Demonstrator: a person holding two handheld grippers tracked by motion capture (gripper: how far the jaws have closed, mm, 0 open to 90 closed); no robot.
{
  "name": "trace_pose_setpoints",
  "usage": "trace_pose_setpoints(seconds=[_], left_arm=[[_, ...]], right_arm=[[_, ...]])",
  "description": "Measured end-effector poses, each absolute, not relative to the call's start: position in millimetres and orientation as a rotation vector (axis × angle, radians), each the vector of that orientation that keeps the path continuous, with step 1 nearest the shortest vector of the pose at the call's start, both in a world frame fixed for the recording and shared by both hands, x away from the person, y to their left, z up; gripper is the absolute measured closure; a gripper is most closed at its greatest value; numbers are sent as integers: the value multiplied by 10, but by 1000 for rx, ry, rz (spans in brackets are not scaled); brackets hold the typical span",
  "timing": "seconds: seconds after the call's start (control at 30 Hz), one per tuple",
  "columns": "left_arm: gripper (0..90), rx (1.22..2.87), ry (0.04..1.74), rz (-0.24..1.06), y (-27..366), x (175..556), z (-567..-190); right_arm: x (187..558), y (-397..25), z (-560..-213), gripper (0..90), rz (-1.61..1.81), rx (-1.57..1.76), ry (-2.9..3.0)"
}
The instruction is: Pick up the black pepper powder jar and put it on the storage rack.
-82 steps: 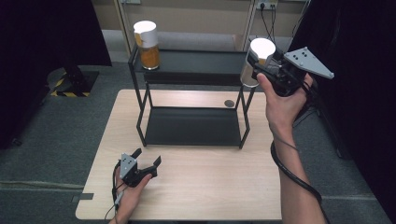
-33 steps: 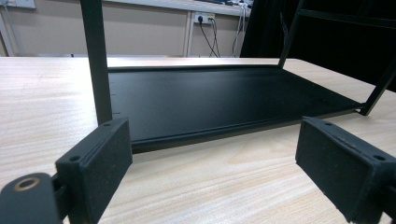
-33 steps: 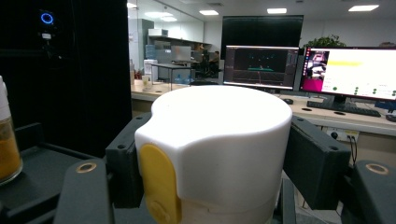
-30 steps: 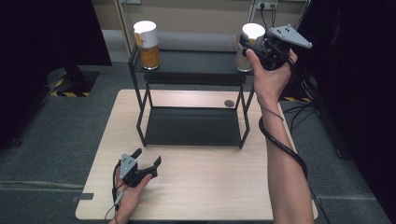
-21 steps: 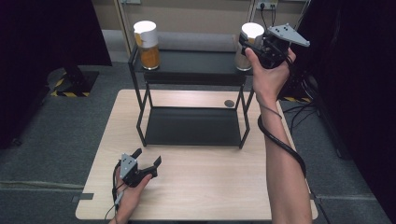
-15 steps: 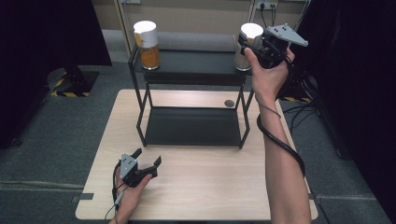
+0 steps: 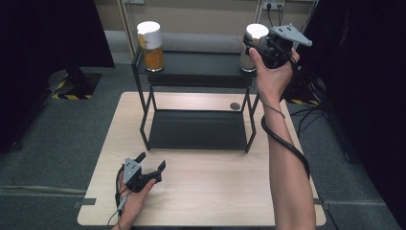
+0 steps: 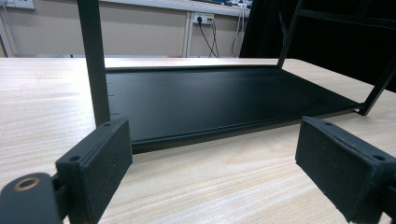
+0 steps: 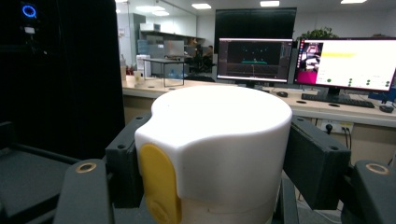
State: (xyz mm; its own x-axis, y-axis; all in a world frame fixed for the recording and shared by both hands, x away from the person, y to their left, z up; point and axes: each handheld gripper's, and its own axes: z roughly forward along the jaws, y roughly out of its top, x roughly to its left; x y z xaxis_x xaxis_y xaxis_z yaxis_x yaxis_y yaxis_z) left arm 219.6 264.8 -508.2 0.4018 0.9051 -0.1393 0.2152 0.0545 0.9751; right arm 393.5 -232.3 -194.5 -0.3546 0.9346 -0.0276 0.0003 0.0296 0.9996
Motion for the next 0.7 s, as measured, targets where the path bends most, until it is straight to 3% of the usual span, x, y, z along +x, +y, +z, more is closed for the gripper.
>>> trace_pose_setpoints(seconds=[0.7], left_arm=[[102,1452,1060,718,2633,2194,-5084]], right_arm=[[3959,-2314,-1949,305,1442,999,1488]])
